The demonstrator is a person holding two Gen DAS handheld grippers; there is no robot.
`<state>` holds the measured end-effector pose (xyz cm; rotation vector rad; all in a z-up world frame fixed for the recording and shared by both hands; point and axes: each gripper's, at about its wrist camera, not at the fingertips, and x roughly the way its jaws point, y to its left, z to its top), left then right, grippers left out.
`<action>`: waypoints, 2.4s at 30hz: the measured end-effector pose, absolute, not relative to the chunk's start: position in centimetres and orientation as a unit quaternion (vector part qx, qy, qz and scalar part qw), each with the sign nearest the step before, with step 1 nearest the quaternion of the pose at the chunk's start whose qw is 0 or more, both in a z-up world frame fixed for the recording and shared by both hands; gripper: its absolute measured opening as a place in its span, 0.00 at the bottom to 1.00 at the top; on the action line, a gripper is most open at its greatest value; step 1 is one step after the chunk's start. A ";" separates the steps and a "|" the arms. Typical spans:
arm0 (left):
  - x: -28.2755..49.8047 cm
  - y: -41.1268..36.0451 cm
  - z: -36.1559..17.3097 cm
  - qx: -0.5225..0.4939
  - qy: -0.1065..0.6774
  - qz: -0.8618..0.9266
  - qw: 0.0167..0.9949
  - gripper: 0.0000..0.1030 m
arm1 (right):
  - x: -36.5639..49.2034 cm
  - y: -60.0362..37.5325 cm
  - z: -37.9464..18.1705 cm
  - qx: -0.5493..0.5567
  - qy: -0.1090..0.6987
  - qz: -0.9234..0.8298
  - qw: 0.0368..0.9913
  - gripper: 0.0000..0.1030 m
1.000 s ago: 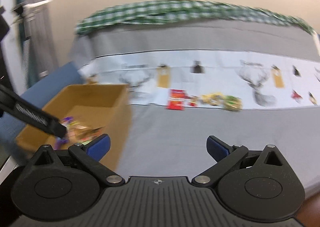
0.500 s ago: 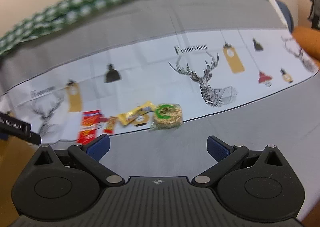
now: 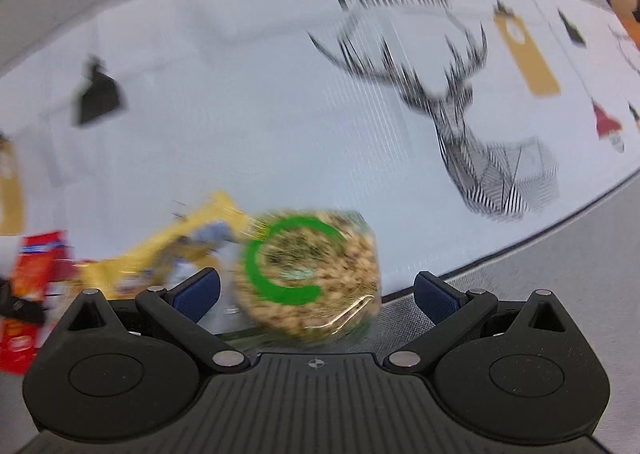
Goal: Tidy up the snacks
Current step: 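Grasp the red spicy-strip bag with the left tool while the right tool grasps the round rice-cracker cake, then carry the spicy-strip bag and rice-cracker cake over the box with both tools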
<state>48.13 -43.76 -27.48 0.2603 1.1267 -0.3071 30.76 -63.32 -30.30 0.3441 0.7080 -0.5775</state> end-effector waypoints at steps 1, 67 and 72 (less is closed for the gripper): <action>48.3 -43.8 -27.5 0.123 0.532 -0.144 0.825 1.00 | 31.1 -63.6 -31.1 0.165 0.347 -0.283 0.879 1.00; -2.8 -1.8 -1.0 0.050 0.358 -0.146 0.921 0.47 | -10.5 -21.8 -2.8 0.091 0.224 0.012 0.970 0.78; -2.9 -1.9 -0.8 0.050 0.355 -0.147 0.922 0.47 | -10.6 -21.8 -2.6 0.082 0.218 0.017 0.972 0.78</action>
